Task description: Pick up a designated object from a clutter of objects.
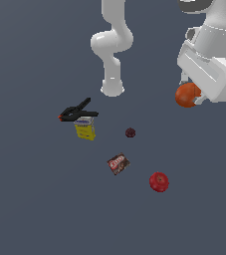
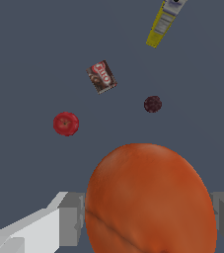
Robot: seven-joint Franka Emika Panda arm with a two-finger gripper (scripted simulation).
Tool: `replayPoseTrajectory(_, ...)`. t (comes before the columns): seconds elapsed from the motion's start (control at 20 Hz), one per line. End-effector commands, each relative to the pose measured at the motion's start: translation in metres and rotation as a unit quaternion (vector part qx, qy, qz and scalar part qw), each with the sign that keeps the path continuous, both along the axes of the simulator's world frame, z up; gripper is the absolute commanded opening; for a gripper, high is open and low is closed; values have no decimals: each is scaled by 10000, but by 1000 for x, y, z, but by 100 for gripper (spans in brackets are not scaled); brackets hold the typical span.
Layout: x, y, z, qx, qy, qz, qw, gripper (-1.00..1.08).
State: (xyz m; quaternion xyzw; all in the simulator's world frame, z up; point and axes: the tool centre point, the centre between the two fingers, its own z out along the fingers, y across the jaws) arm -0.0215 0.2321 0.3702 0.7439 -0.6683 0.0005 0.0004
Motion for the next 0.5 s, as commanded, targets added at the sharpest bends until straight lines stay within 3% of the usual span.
replayPoseTrajectory(0.0, -2, 2, 16, 2, -2, 0, 10000, -100)
replayPoseTrajectory(0.45, -4, 6, 37, 6, 1, 5, 10000, -100)
